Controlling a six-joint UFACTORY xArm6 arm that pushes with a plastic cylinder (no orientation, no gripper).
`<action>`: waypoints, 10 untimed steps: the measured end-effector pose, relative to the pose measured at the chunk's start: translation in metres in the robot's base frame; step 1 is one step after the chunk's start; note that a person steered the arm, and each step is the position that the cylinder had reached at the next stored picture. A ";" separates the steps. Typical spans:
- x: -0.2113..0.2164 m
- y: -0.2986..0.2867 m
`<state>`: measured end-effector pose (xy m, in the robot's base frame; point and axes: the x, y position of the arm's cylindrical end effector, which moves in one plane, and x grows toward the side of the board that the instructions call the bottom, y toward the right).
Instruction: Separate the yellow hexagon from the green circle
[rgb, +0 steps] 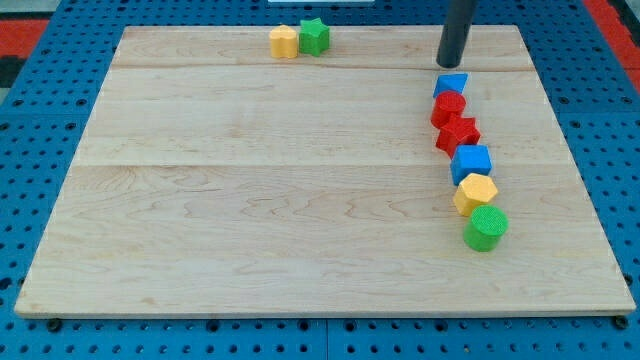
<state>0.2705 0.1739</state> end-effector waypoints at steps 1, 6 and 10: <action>0.000 0.000; 0.148 0.047; 0.177 -0.043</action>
